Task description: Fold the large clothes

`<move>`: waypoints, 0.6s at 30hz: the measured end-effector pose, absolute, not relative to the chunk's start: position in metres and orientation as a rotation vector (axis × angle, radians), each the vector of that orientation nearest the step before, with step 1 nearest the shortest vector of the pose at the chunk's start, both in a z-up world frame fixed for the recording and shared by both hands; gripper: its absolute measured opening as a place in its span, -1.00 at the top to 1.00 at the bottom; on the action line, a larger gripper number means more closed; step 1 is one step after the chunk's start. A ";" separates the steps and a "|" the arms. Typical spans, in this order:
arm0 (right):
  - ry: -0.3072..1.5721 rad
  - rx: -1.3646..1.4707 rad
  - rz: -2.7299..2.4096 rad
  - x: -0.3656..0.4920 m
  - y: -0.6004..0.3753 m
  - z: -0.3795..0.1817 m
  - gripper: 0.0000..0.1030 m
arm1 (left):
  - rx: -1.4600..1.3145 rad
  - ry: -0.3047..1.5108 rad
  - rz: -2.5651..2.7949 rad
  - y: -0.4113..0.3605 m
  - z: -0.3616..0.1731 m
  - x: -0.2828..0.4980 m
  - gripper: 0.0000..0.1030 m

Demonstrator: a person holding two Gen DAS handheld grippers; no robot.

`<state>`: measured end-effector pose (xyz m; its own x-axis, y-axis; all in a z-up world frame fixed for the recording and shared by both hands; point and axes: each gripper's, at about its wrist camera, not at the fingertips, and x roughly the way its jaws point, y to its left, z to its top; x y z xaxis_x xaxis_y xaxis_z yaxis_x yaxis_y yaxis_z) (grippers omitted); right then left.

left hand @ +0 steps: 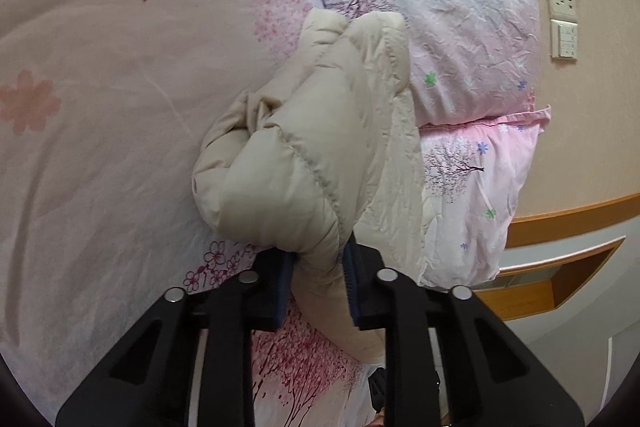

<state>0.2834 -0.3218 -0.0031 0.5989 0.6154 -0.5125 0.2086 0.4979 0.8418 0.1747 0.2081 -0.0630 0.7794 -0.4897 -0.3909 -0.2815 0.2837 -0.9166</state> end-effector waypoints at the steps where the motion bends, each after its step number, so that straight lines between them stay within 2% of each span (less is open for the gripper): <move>1: 0.930 1.048 0.298 0.283 -0.321 -0.002 0.51 | -1.303 0.707 -0.161 0.209 -0.061 0.174 0.65; 6: 0.928 1.028 0.312 0.283 -0.319 0.004 0.56 | -1.279 0.669 -0.182 0.213 -0.049 0.170 0.76; 18: 0.931 0.950 0.413 0.265 -0.302 0.030 0.59 | -1.251 0.585 -0.177 0.234 -0.032 0.135 0.83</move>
<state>0.2655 -0.3017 0.0301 0.5596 0.6670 -0.4918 0.0835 0.5450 0.8343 0.1351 0.2344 -0.0320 0.8414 -0.4358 -0.3196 -0.1855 0.3226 -0.9282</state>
